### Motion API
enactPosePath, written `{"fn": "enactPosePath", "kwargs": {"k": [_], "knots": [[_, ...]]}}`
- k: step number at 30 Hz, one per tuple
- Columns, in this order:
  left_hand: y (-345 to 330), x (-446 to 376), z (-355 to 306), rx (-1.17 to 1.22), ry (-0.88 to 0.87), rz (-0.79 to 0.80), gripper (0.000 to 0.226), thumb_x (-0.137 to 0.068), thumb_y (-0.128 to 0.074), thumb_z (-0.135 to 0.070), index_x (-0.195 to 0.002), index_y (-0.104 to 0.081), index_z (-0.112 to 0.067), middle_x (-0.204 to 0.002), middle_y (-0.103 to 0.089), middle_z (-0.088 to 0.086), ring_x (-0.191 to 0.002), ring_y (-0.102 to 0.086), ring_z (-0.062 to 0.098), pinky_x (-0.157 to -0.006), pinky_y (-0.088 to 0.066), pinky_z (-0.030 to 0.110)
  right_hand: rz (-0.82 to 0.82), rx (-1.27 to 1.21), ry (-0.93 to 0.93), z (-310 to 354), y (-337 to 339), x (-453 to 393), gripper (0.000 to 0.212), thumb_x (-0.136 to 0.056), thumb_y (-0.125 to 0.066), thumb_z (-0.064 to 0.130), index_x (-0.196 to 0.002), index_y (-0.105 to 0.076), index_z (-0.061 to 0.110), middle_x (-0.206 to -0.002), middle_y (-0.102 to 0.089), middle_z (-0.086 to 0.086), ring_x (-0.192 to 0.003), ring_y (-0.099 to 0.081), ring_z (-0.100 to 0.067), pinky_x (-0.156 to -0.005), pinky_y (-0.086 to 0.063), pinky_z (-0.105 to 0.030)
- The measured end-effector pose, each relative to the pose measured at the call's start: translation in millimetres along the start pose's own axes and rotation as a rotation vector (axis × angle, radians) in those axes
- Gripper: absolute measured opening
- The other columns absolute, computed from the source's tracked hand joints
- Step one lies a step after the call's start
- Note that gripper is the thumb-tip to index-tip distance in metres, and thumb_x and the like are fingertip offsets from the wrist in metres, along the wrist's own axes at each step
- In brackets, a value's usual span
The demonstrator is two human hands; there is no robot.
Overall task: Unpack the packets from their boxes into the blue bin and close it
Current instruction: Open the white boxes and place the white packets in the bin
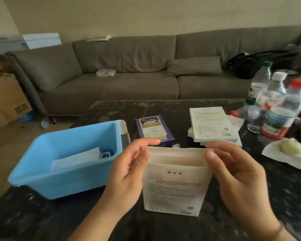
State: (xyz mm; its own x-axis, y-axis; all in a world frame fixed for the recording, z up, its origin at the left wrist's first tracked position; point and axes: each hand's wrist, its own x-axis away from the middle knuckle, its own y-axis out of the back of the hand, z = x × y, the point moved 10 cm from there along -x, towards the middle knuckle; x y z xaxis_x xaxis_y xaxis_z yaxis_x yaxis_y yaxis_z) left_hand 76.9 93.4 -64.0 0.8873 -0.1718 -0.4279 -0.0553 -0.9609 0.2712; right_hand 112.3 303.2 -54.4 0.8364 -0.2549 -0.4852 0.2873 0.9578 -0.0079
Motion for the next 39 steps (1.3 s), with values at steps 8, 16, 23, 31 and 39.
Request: {"fn": "enactPosePath", "kwargs": {"k": [8,16,23,31,39], "knots": [[-13.1,-3.9,23.2,0.649,0.235,0.171,0.034,-0.074,-0.079,-0.051,-0.096,-0.074,-0.025,-0.109,-0.072,0.01,-0.102,-0.067,0.021,-0.079,-0.058,0.03,0.107,0.031,0.153,5.0,-4.1,2.7,0.017,-0.088,-0.06,0.051,-0.095,-0.071,0.04,-0.092,-0.073,0.015,-0.081,-0.071,-0.007,-0.064,-0.057,-0.019],[-19.4,-8.2,28.7,0.742,0.253,0.235,0.025,-0.076,-0.081,-0.038,-0.096,-0.075,-0.023,-0.119,-0.07,0.011,-0.111,-0.065,0.025,-0.084,-0.057,0.036,0.088,-0.049,0.041,-13.7,-2.6,2.9,0.02,-0.078,-0.067,0.036,-0.096,-0.073,0.029,-0.101,-0.075,0.002,-0.089,-0.072,-0.019,-0.069,-0.06,-0.03],[-12.8,-9.0,30.2,0.607,0.213,0.061,0.014,-0.077,-0.066,-0.024,-0.088,-0.074,-0.022,-0.108,-0.074,0.012,-0.101,-0.067,0.023,-0.077,-0.055,0.033,0.052,0.052,0.079,-4.9,-3.5,2.8,0.014,-0.08,-0.066,0.022,-0.086,-0.074,0.032,-0.09,-0.075,0.007,-0.079,-0.071,-0.013,-0.065,-0.057,-0.019],[-14.6,-5.4,25.3,0.562,0.165,0.012,0.018,-0.087,-0.058,-0.016,-0.087,-0.074,-0.023,-0.102,-0.075,0.009,-0.095,-0.069,0.021,-0.077,-0.056,0.028,0.075,0.073,0.16,-0.7,-1.2,2.7,0.013,-0.091,-0.063,0.023,-0.086,-0.071,0.033,-0.096,-0.073,0.007,-0.083,-0.07,-0.015,-0.069,-0.056,-0.021],[-13.7,-3.2,14.4,0.51,0.063,0.012,0.014,-0.074,-0.079,-0.035,-0.08,-0.071,-0.025,-0.1,-0.074,0.009,-0.09,-0.068,0.017,-0.072,-0.054,0.023,0.184,0.127,0.263,1.1,-5.7,9.2,0.025,-0.09,-0.064,0.042,-0.086,-0.067,0.017,-0.104,-0.071,0.005,-0.09,-0.07,-0.023,-0.063,-0.057,-0.044]]}}
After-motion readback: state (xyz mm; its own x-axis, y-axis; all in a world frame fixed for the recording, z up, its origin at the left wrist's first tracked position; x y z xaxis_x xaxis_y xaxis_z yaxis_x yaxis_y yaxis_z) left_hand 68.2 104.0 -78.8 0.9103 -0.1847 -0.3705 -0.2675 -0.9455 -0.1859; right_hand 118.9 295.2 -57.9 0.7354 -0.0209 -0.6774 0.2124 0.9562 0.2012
